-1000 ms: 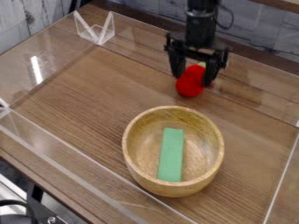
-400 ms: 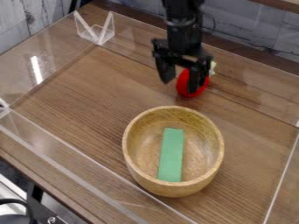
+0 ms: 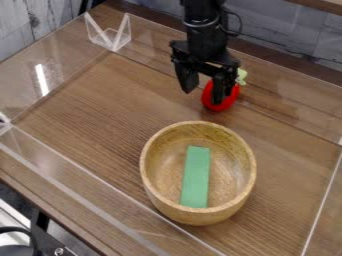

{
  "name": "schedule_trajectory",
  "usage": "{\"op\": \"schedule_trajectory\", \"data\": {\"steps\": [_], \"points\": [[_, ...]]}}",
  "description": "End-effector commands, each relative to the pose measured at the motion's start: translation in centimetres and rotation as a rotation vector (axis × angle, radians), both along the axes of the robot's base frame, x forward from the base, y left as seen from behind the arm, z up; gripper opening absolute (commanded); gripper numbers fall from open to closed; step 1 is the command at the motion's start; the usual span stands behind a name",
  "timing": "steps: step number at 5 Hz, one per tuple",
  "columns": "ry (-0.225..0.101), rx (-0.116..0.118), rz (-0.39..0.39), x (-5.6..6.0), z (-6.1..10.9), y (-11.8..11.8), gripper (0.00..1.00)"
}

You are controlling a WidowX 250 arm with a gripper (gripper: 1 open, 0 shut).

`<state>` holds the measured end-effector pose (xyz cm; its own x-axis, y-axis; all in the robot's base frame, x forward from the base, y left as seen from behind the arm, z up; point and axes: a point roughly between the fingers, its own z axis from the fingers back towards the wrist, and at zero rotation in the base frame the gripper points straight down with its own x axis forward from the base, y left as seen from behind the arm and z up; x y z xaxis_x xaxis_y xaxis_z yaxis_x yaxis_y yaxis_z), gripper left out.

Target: Move the red fruit to the left side of the table

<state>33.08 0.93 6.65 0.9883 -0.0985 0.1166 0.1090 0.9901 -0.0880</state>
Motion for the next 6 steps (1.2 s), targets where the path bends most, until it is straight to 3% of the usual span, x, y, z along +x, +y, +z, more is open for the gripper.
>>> {"op": "schedule_trajectory", "data": {"steps": [1, 2, 4, 6], "points": [[-0.088, 0.016, 0.003, 0.8, 2.2, -0.7, 1.00], [-0.102, 0.019, 0.015, 0.9, 2.0, -1.1, 1.00], [-0.124, 0.026, 0.119, 2.6, 2.5, 0.5, 1.00], [-0.114, 0.029, 0.077, 4.2, 0.7, -0.8, 1.00]]}}
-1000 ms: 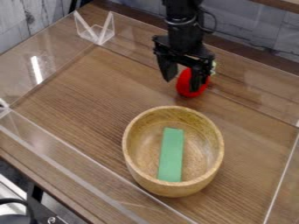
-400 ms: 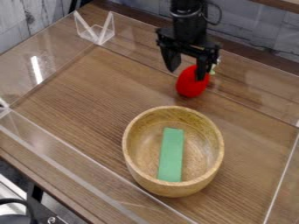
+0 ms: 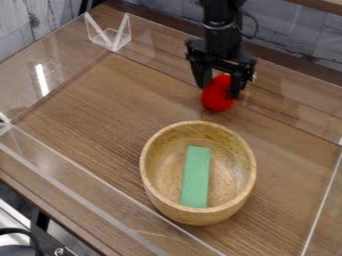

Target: Move the red fruit to the left side of the table

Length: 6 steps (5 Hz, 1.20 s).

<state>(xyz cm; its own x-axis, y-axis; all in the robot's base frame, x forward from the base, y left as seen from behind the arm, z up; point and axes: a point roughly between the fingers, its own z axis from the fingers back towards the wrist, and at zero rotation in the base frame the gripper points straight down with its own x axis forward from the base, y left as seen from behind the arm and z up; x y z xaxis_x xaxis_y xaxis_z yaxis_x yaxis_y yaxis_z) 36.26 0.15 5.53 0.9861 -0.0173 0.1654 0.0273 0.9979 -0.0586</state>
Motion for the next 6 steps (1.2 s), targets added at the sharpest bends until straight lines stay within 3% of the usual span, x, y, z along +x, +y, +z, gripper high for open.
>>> {"op": "schedule_trajectory", "data": {"steps": [1, 2, 3, 4, 5, 6], "points": [[-0.064, 0.003, 0.005, 1.2, 1.2, 0.9, 1.00], [-0.067, 0.000, 0.027, 1.4, 0.8, 1.9, 1.00], [-0.079, -0.008, 0.022, 1.2, 0.5, 1.4, 1.00], [-0.076, -0.008, -0.023, 0.9, 0.2, 1.0, 0.00], [-0.095, -0.007, -0.060, 0.7, 1.3, 1.1, 0.00], [-0.126, 0.004, 0.009, 0.9, 2.6, 2.4, 0.00]]}}
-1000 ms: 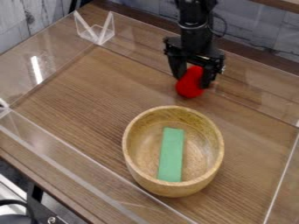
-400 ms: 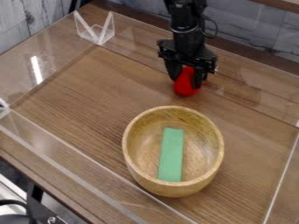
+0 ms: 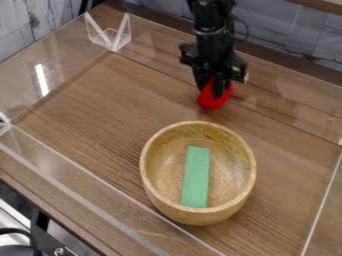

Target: Move the red fruit to the left side of the table

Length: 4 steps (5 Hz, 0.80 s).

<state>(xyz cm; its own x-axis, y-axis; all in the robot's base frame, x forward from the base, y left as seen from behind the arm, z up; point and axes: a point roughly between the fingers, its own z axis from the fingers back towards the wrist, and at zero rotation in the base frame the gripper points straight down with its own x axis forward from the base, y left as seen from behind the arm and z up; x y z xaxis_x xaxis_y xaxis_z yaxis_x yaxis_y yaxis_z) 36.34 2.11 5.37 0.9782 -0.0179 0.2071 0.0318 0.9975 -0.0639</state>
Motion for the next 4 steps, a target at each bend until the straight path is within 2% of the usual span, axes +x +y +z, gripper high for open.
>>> {"op": "schedule_trajectory", "data": {"steps": [1, 3, 4], "points": [[-0.122, 0.026, 0.098, 1.1, 4.4, 2.5, 0.00], [-0.176, 0.041, 0.052, 0.8, 8.1, 6.9, 0.00], [-0.179, 0.062, 0.087, 1.0, 9.2, 8.8, 0.00]]}}
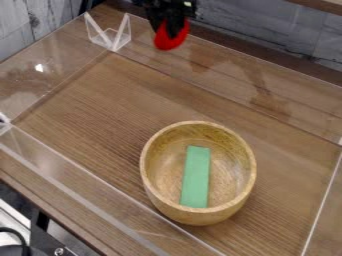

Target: Move the red fruit to the left side of the table

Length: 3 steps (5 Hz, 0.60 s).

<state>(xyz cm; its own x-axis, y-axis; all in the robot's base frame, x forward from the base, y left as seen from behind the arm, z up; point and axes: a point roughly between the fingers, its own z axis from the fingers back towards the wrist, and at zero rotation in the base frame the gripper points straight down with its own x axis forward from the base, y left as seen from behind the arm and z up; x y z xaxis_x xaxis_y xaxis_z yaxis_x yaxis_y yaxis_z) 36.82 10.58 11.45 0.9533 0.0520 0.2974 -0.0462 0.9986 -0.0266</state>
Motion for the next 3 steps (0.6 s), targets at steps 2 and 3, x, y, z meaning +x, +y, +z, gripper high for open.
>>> {"op": "schedule_trajectory", "data": {"steps": [2, 3], "points": [[-0.084, 0.063, 0.017, -0.2, 4.0, 5.2, 0.00], [-0.073, 0.077, 0.004, -1.0, 3.2, 8.3, 0.00]]}}
